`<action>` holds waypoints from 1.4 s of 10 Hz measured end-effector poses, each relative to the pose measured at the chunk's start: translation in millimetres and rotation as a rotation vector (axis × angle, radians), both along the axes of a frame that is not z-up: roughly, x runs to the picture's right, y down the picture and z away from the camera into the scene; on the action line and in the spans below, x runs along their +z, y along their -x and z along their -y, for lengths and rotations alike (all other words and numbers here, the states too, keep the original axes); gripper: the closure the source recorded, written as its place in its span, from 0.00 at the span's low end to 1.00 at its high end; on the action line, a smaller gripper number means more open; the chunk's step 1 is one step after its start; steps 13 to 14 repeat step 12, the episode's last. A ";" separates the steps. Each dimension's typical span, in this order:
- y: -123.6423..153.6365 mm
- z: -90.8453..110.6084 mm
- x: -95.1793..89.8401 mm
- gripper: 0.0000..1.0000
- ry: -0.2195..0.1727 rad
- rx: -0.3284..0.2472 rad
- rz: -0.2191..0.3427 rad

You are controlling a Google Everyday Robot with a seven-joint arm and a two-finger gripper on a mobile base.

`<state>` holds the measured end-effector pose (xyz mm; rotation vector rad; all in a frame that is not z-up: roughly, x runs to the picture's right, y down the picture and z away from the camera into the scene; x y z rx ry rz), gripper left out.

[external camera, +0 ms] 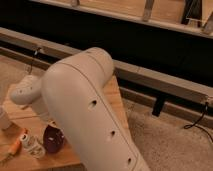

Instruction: Drag the ceramic bowl in a circle

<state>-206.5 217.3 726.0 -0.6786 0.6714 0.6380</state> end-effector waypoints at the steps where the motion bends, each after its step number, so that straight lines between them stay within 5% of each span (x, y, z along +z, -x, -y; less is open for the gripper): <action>1: -10.8 -9.7 -6.1 1.00 0.009 0.010 -0.013; 4: -58.4 -35.7 -19.9 1.00 0.025 0.041 -0.092; 11: -158.9 -47.4 -27.7 1.00 -0.010 0.190 -0.285; 14: -166.1 -46.1 -25.7 1.00 -0.013 0.216 -0.296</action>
